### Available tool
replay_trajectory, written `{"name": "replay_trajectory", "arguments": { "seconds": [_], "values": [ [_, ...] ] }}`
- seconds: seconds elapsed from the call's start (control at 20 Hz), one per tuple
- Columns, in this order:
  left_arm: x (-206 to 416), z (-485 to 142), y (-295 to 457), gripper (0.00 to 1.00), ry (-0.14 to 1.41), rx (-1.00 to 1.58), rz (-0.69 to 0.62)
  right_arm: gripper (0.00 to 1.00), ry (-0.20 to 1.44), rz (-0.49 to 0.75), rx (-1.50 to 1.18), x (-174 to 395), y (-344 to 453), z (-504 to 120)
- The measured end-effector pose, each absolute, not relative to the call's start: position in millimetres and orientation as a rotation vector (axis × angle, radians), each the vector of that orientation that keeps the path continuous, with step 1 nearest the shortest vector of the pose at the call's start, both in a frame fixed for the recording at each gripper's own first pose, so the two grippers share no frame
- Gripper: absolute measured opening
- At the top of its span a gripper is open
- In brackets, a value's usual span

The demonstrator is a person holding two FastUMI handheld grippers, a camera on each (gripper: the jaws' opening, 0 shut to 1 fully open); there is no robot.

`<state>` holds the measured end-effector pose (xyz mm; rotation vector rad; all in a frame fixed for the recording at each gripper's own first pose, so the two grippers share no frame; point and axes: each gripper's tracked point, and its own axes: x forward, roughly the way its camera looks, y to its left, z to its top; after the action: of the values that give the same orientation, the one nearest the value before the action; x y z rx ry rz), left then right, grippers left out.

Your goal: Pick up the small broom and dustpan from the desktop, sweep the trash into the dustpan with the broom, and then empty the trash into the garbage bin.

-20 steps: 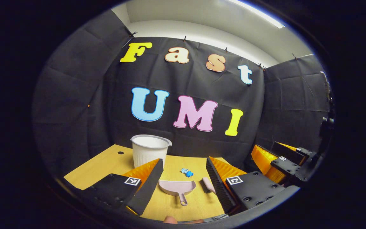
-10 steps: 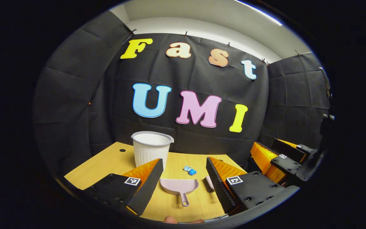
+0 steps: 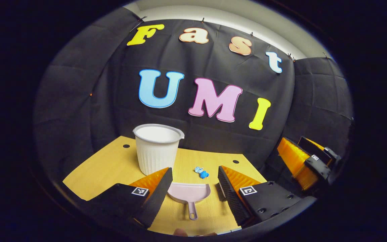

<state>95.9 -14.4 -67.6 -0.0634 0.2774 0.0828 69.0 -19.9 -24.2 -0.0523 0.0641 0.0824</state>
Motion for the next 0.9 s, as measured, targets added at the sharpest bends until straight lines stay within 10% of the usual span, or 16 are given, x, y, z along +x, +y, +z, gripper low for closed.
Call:
{"name": "replay_trajectory", "arguments": {
  "seconds": [0.9],
  "values": [
    [172.5,-325.7,-12.5,0.83,1.342,-0.131,0.276,1.00,0.182,0.305,-0.084,168.3,-56.3,-136.5]
  ]
}}
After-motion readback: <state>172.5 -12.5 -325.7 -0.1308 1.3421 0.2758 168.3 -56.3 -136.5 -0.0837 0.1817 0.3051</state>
